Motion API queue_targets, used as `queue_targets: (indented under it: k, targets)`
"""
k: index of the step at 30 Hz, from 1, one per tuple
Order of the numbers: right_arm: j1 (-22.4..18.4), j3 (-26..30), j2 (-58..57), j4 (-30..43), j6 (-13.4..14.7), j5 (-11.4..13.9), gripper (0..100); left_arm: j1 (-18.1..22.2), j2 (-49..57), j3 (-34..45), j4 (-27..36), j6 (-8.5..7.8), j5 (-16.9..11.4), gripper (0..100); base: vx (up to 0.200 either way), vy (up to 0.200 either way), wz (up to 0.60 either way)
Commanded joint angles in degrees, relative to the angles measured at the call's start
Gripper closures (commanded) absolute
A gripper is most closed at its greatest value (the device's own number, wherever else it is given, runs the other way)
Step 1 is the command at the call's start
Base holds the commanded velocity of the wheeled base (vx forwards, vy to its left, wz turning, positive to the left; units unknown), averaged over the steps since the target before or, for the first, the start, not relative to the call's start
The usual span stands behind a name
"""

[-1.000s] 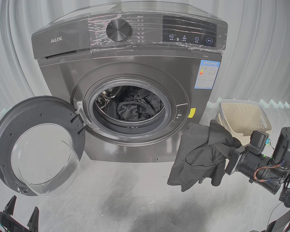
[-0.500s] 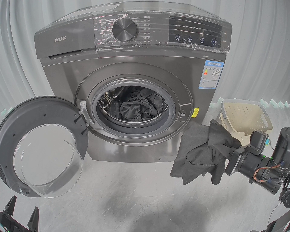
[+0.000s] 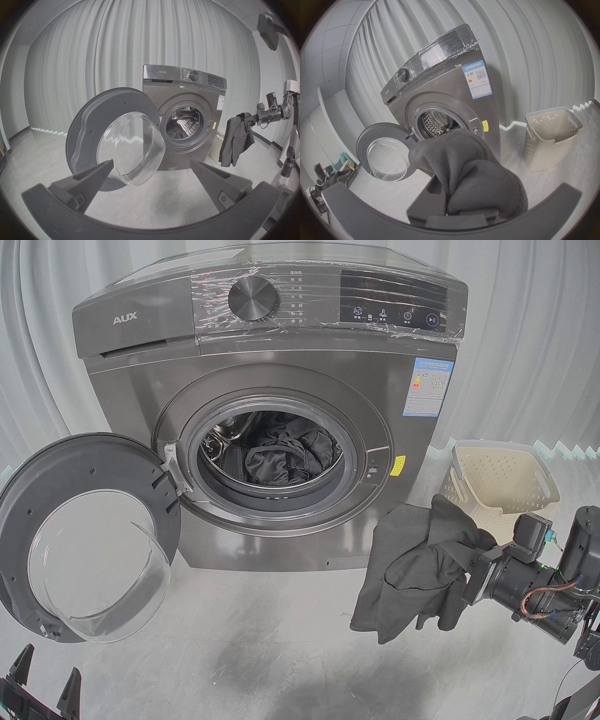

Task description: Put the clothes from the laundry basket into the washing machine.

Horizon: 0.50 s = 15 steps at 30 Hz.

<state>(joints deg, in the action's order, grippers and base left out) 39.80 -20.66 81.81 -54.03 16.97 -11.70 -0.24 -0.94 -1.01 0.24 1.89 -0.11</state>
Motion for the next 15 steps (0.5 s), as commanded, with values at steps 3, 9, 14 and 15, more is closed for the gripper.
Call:
queue_targets:
  k: [3, 9, 14, 15]
  targets:
    - [0.8, -1.0, 1.6, 0.0, 0.5, 0.1, 100, 0.1, 0.9, 1.0, -0.1, -0.4, -0.2, 0, 0.0, 0.133, 0.0]
    - [1.0, -4.3, 4.2, 0.0, 0.2, 0.5, 100, 0.1, 0.9, 1.0, -0.1, -1.8, -0.2, 0, 0.0, 0.0, 0.0]
    - [1.7, -8.2, 6.8, -0.1, 0.1, 1.5, 100, 0.2, 0.9, 1.0, 0.0, -1.98, -0.3, 0, 0.0, 0.0, 0.0]
    - [2.4, -9.3, 7.0, -0.1, 0.2, 1.2, 100, 0.2, 0.9, 1.0, 0.0, -2.07, -0.5, 0, 0.0, 0.0, 0.0]
